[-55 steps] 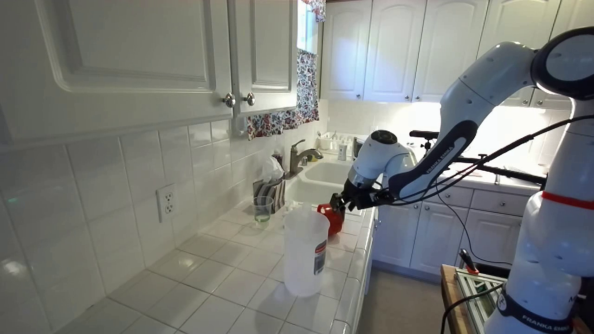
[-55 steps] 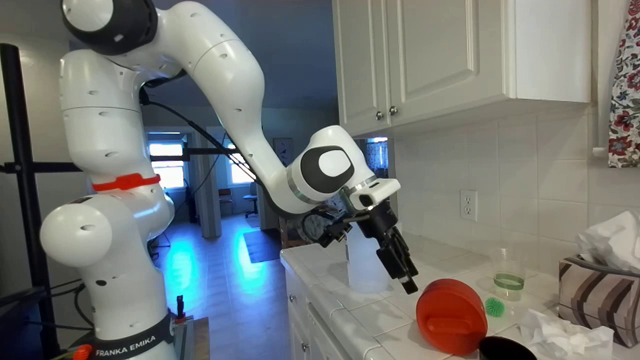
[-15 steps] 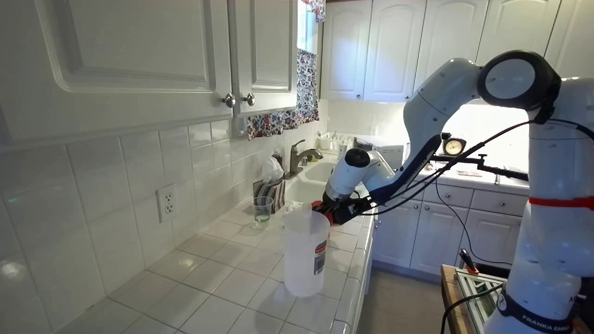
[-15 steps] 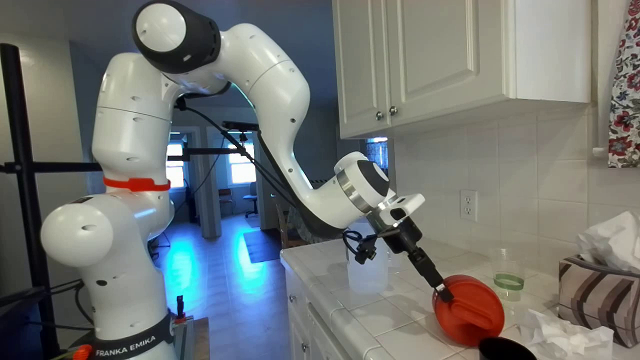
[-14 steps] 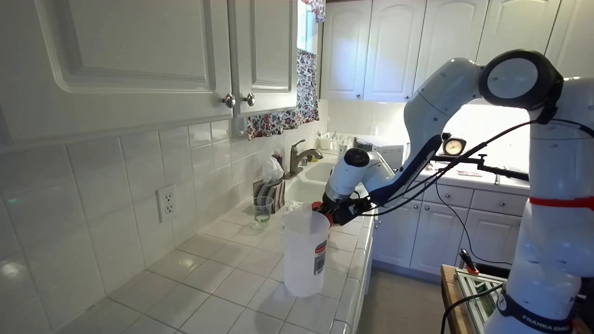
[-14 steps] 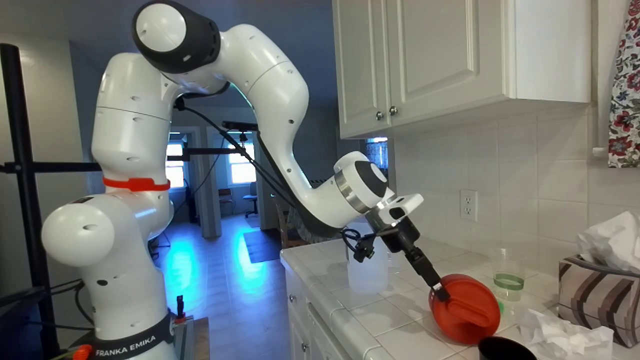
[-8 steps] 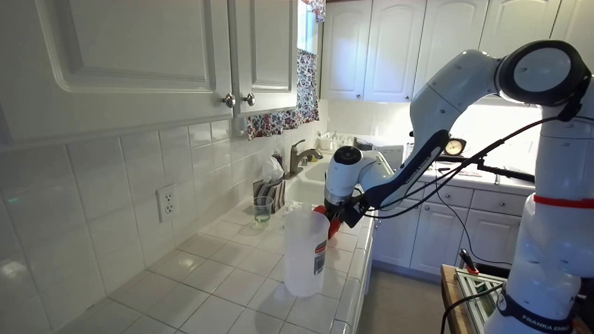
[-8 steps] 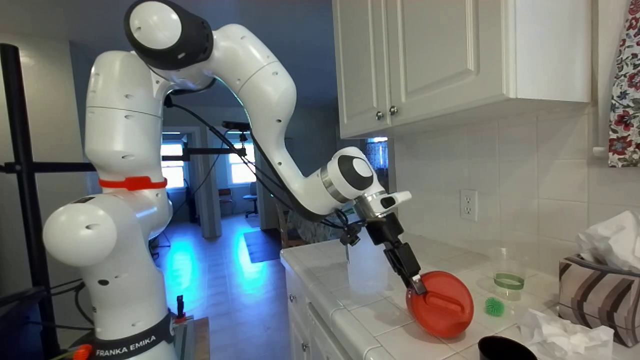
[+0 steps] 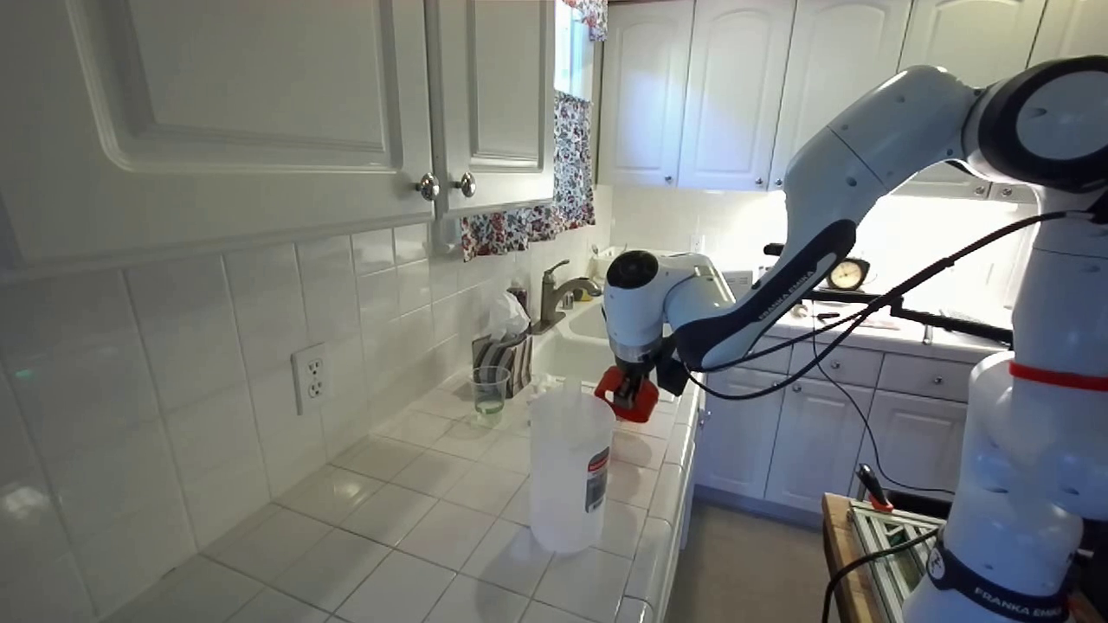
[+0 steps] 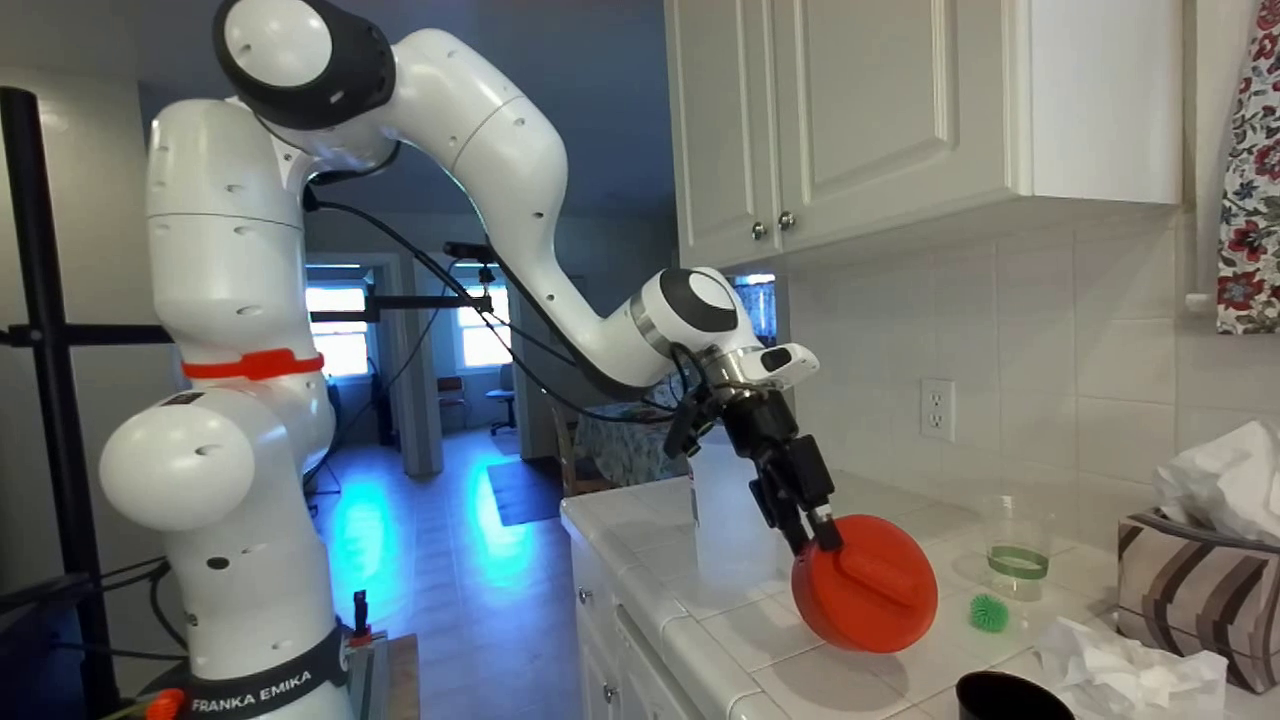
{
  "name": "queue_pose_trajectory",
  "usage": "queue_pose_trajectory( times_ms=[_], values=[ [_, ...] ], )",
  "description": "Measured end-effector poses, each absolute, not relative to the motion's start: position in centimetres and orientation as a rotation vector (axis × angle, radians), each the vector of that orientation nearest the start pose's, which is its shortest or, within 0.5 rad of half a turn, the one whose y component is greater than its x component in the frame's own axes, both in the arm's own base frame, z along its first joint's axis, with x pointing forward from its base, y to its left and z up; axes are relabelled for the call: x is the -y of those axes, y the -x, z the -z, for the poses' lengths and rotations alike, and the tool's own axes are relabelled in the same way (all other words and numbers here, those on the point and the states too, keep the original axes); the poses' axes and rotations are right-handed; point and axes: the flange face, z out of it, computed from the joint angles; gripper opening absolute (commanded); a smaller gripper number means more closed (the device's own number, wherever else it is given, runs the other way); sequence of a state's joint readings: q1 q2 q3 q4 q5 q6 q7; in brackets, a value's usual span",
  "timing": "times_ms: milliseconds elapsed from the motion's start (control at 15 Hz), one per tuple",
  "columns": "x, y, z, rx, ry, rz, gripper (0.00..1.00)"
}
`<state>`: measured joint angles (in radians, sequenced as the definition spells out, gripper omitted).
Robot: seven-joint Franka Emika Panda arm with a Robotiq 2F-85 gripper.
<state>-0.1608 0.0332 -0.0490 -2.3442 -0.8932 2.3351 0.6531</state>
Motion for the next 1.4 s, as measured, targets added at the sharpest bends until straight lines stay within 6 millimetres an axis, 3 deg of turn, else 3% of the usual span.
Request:
queue_pose_trajectory(
  times_ms=[533, 600, 1400],
  values=[
    [11.85, -49.07, -31.73, 0.178, -2.454, -0.107, 0.41],
    [11.61, -49.12, -31.65, 0.171, -2.457, -0.110, 0.66],
    [11.49, -49.15, -31.64, 0.170, -2.456, -0.110, 0.66]
  ],
)
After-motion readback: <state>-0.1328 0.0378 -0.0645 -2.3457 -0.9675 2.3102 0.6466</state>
